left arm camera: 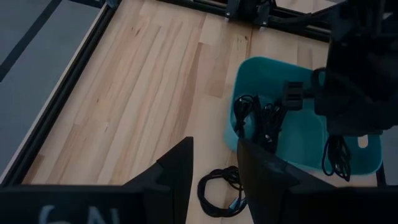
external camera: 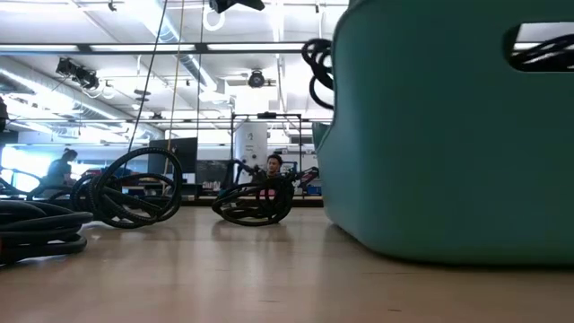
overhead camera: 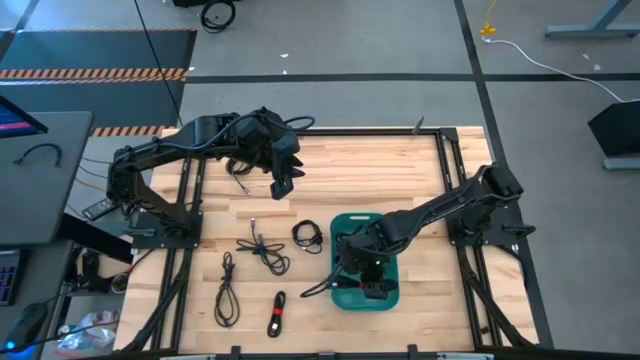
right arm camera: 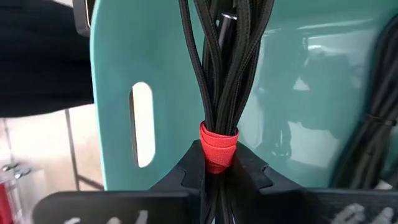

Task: Pick and place USB-C Cables
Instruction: Put the black charger cable into the green bin

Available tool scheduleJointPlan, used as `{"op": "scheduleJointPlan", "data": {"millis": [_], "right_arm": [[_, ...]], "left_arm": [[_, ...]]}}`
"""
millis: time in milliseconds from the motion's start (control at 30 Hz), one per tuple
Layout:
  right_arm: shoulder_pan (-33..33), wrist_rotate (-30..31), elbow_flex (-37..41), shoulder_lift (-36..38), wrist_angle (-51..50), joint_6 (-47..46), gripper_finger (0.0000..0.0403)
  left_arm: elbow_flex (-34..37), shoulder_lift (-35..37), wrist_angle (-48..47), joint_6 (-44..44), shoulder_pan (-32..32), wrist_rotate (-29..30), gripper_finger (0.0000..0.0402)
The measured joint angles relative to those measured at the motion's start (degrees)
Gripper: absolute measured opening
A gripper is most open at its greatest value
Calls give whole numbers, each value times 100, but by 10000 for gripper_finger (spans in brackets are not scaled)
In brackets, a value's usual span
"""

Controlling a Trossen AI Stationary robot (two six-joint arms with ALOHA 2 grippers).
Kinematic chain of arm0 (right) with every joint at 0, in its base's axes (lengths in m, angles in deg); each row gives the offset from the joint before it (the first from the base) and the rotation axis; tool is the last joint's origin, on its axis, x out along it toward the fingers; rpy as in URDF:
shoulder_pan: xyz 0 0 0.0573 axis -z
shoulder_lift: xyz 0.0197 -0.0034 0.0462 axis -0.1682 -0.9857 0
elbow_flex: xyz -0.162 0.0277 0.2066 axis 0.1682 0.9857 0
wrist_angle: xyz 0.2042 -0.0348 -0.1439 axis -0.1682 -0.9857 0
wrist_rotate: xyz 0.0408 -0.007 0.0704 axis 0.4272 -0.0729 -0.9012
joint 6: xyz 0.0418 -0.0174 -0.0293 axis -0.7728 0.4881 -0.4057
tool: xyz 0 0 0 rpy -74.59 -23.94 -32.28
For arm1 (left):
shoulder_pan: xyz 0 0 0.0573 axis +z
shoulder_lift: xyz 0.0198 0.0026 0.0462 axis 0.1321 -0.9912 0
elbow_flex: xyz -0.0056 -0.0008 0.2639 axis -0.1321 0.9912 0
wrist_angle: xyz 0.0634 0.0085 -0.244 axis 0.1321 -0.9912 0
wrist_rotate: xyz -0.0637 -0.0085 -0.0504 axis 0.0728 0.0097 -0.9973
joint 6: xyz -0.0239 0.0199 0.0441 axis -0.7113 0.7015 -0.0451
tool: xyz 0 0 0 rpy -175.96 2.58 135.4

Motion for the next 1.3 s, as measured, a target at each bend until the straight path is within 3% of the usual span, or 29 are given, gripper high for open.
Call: {"op": "scheduleJointPlan", "data": {"millis": [200,700,933,1300], "right_arm": [[-4,-264,-4,-128,46,0,45],[-4,-218,0,-185,151,108,45],[-4,-221,0,-183,147,103,90],[-15,-384,0,-181,147,248,89]], "left_arm": [[0,0,0,0,1,2,130],[0,0,2,22,1,1,130],[0,0,-2,24,0,1,130],[0,0,-4,22,0,0,130]]}}
